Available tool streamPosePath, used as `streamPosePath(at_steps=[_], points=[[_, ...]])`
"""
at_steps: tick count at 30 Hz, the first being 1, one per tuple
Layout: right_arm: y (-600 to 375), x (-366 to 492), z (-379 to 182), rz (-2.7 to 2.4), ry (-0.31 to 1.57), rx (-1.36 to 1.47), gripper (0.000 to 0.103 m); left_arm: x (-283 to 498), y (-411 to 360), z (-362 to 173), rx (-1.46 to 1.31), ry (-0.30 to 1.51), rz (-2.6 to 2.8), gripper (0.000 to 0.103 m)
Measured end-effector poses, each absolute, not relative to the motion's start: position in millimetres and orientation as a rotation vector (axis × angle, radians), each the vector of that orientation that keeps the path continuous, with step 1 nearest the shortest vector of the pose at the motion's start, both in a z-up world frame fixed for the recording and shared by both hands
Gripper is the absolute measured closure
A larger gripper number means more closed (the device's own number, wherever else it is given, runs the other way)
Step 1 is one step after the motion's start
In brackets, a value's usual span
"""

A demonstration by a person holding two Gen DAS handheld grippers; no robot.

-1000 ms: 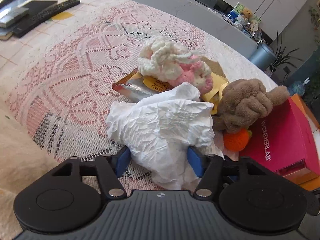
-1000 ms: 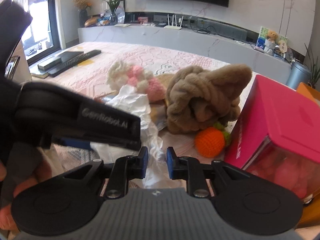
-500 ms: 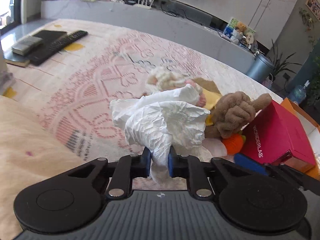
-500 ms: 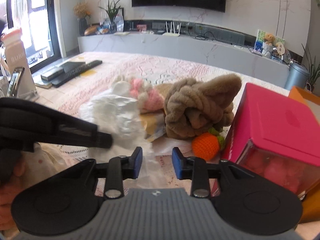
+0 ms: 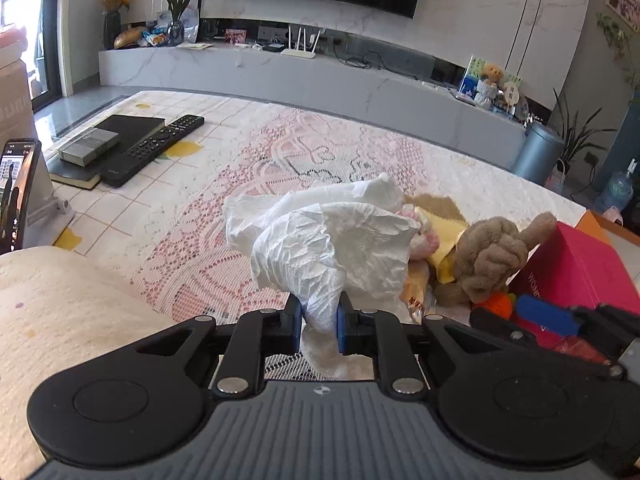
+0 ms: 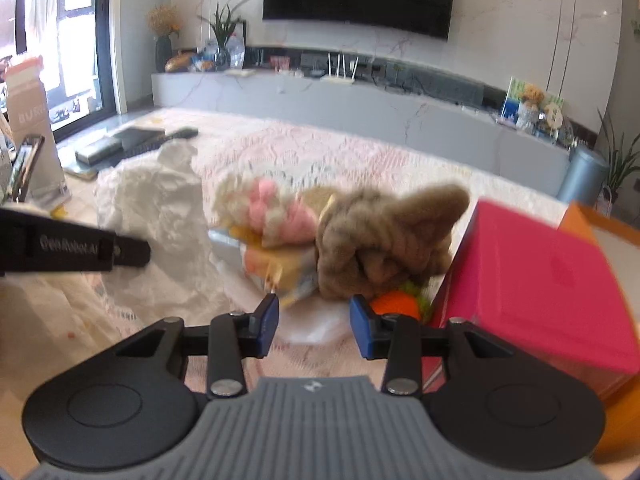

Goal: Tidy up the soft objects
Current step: 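Grasp the brown knotted plush with the right gripper while the left holds the tissue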

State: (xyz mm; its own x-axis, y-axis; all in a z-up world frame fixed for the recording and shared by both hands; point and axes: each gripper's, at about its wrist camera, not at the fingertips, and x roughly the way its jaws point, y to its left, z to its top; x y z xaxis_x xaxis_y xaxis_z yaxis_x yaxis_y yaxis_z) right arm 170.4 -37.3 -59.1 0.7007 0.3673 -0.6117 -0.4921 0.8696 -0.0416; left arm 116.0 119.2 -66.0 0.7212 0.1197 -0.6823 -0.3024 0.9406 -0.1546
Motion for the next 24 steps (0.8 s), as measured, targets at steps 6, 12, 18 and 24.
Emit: streamPosePath(at_steps=[6, 12, 18, 24], points=[[-25, 180, -42, 0.401, 0.469, -0.328, 0.018, 121, 119, -63, -0.275, 0.683, 0.186, 0.085], [-3, 207, -61, 0.398, 0.476, -0.484, 0.020, 128, 118, -70, -0.270, 0.682, 0.154, 0.085], [7, 211, -81, 0.361, 0.471, -0.651, 0.031, 131, 119, -77, -0.286, 0.704, 0.140, 0.085], [7, 210, -85, 0.350, 0.506, -0.685, 0.048, 130, 117, -77, -0.283, 0.705, 0.131, 0.084]])
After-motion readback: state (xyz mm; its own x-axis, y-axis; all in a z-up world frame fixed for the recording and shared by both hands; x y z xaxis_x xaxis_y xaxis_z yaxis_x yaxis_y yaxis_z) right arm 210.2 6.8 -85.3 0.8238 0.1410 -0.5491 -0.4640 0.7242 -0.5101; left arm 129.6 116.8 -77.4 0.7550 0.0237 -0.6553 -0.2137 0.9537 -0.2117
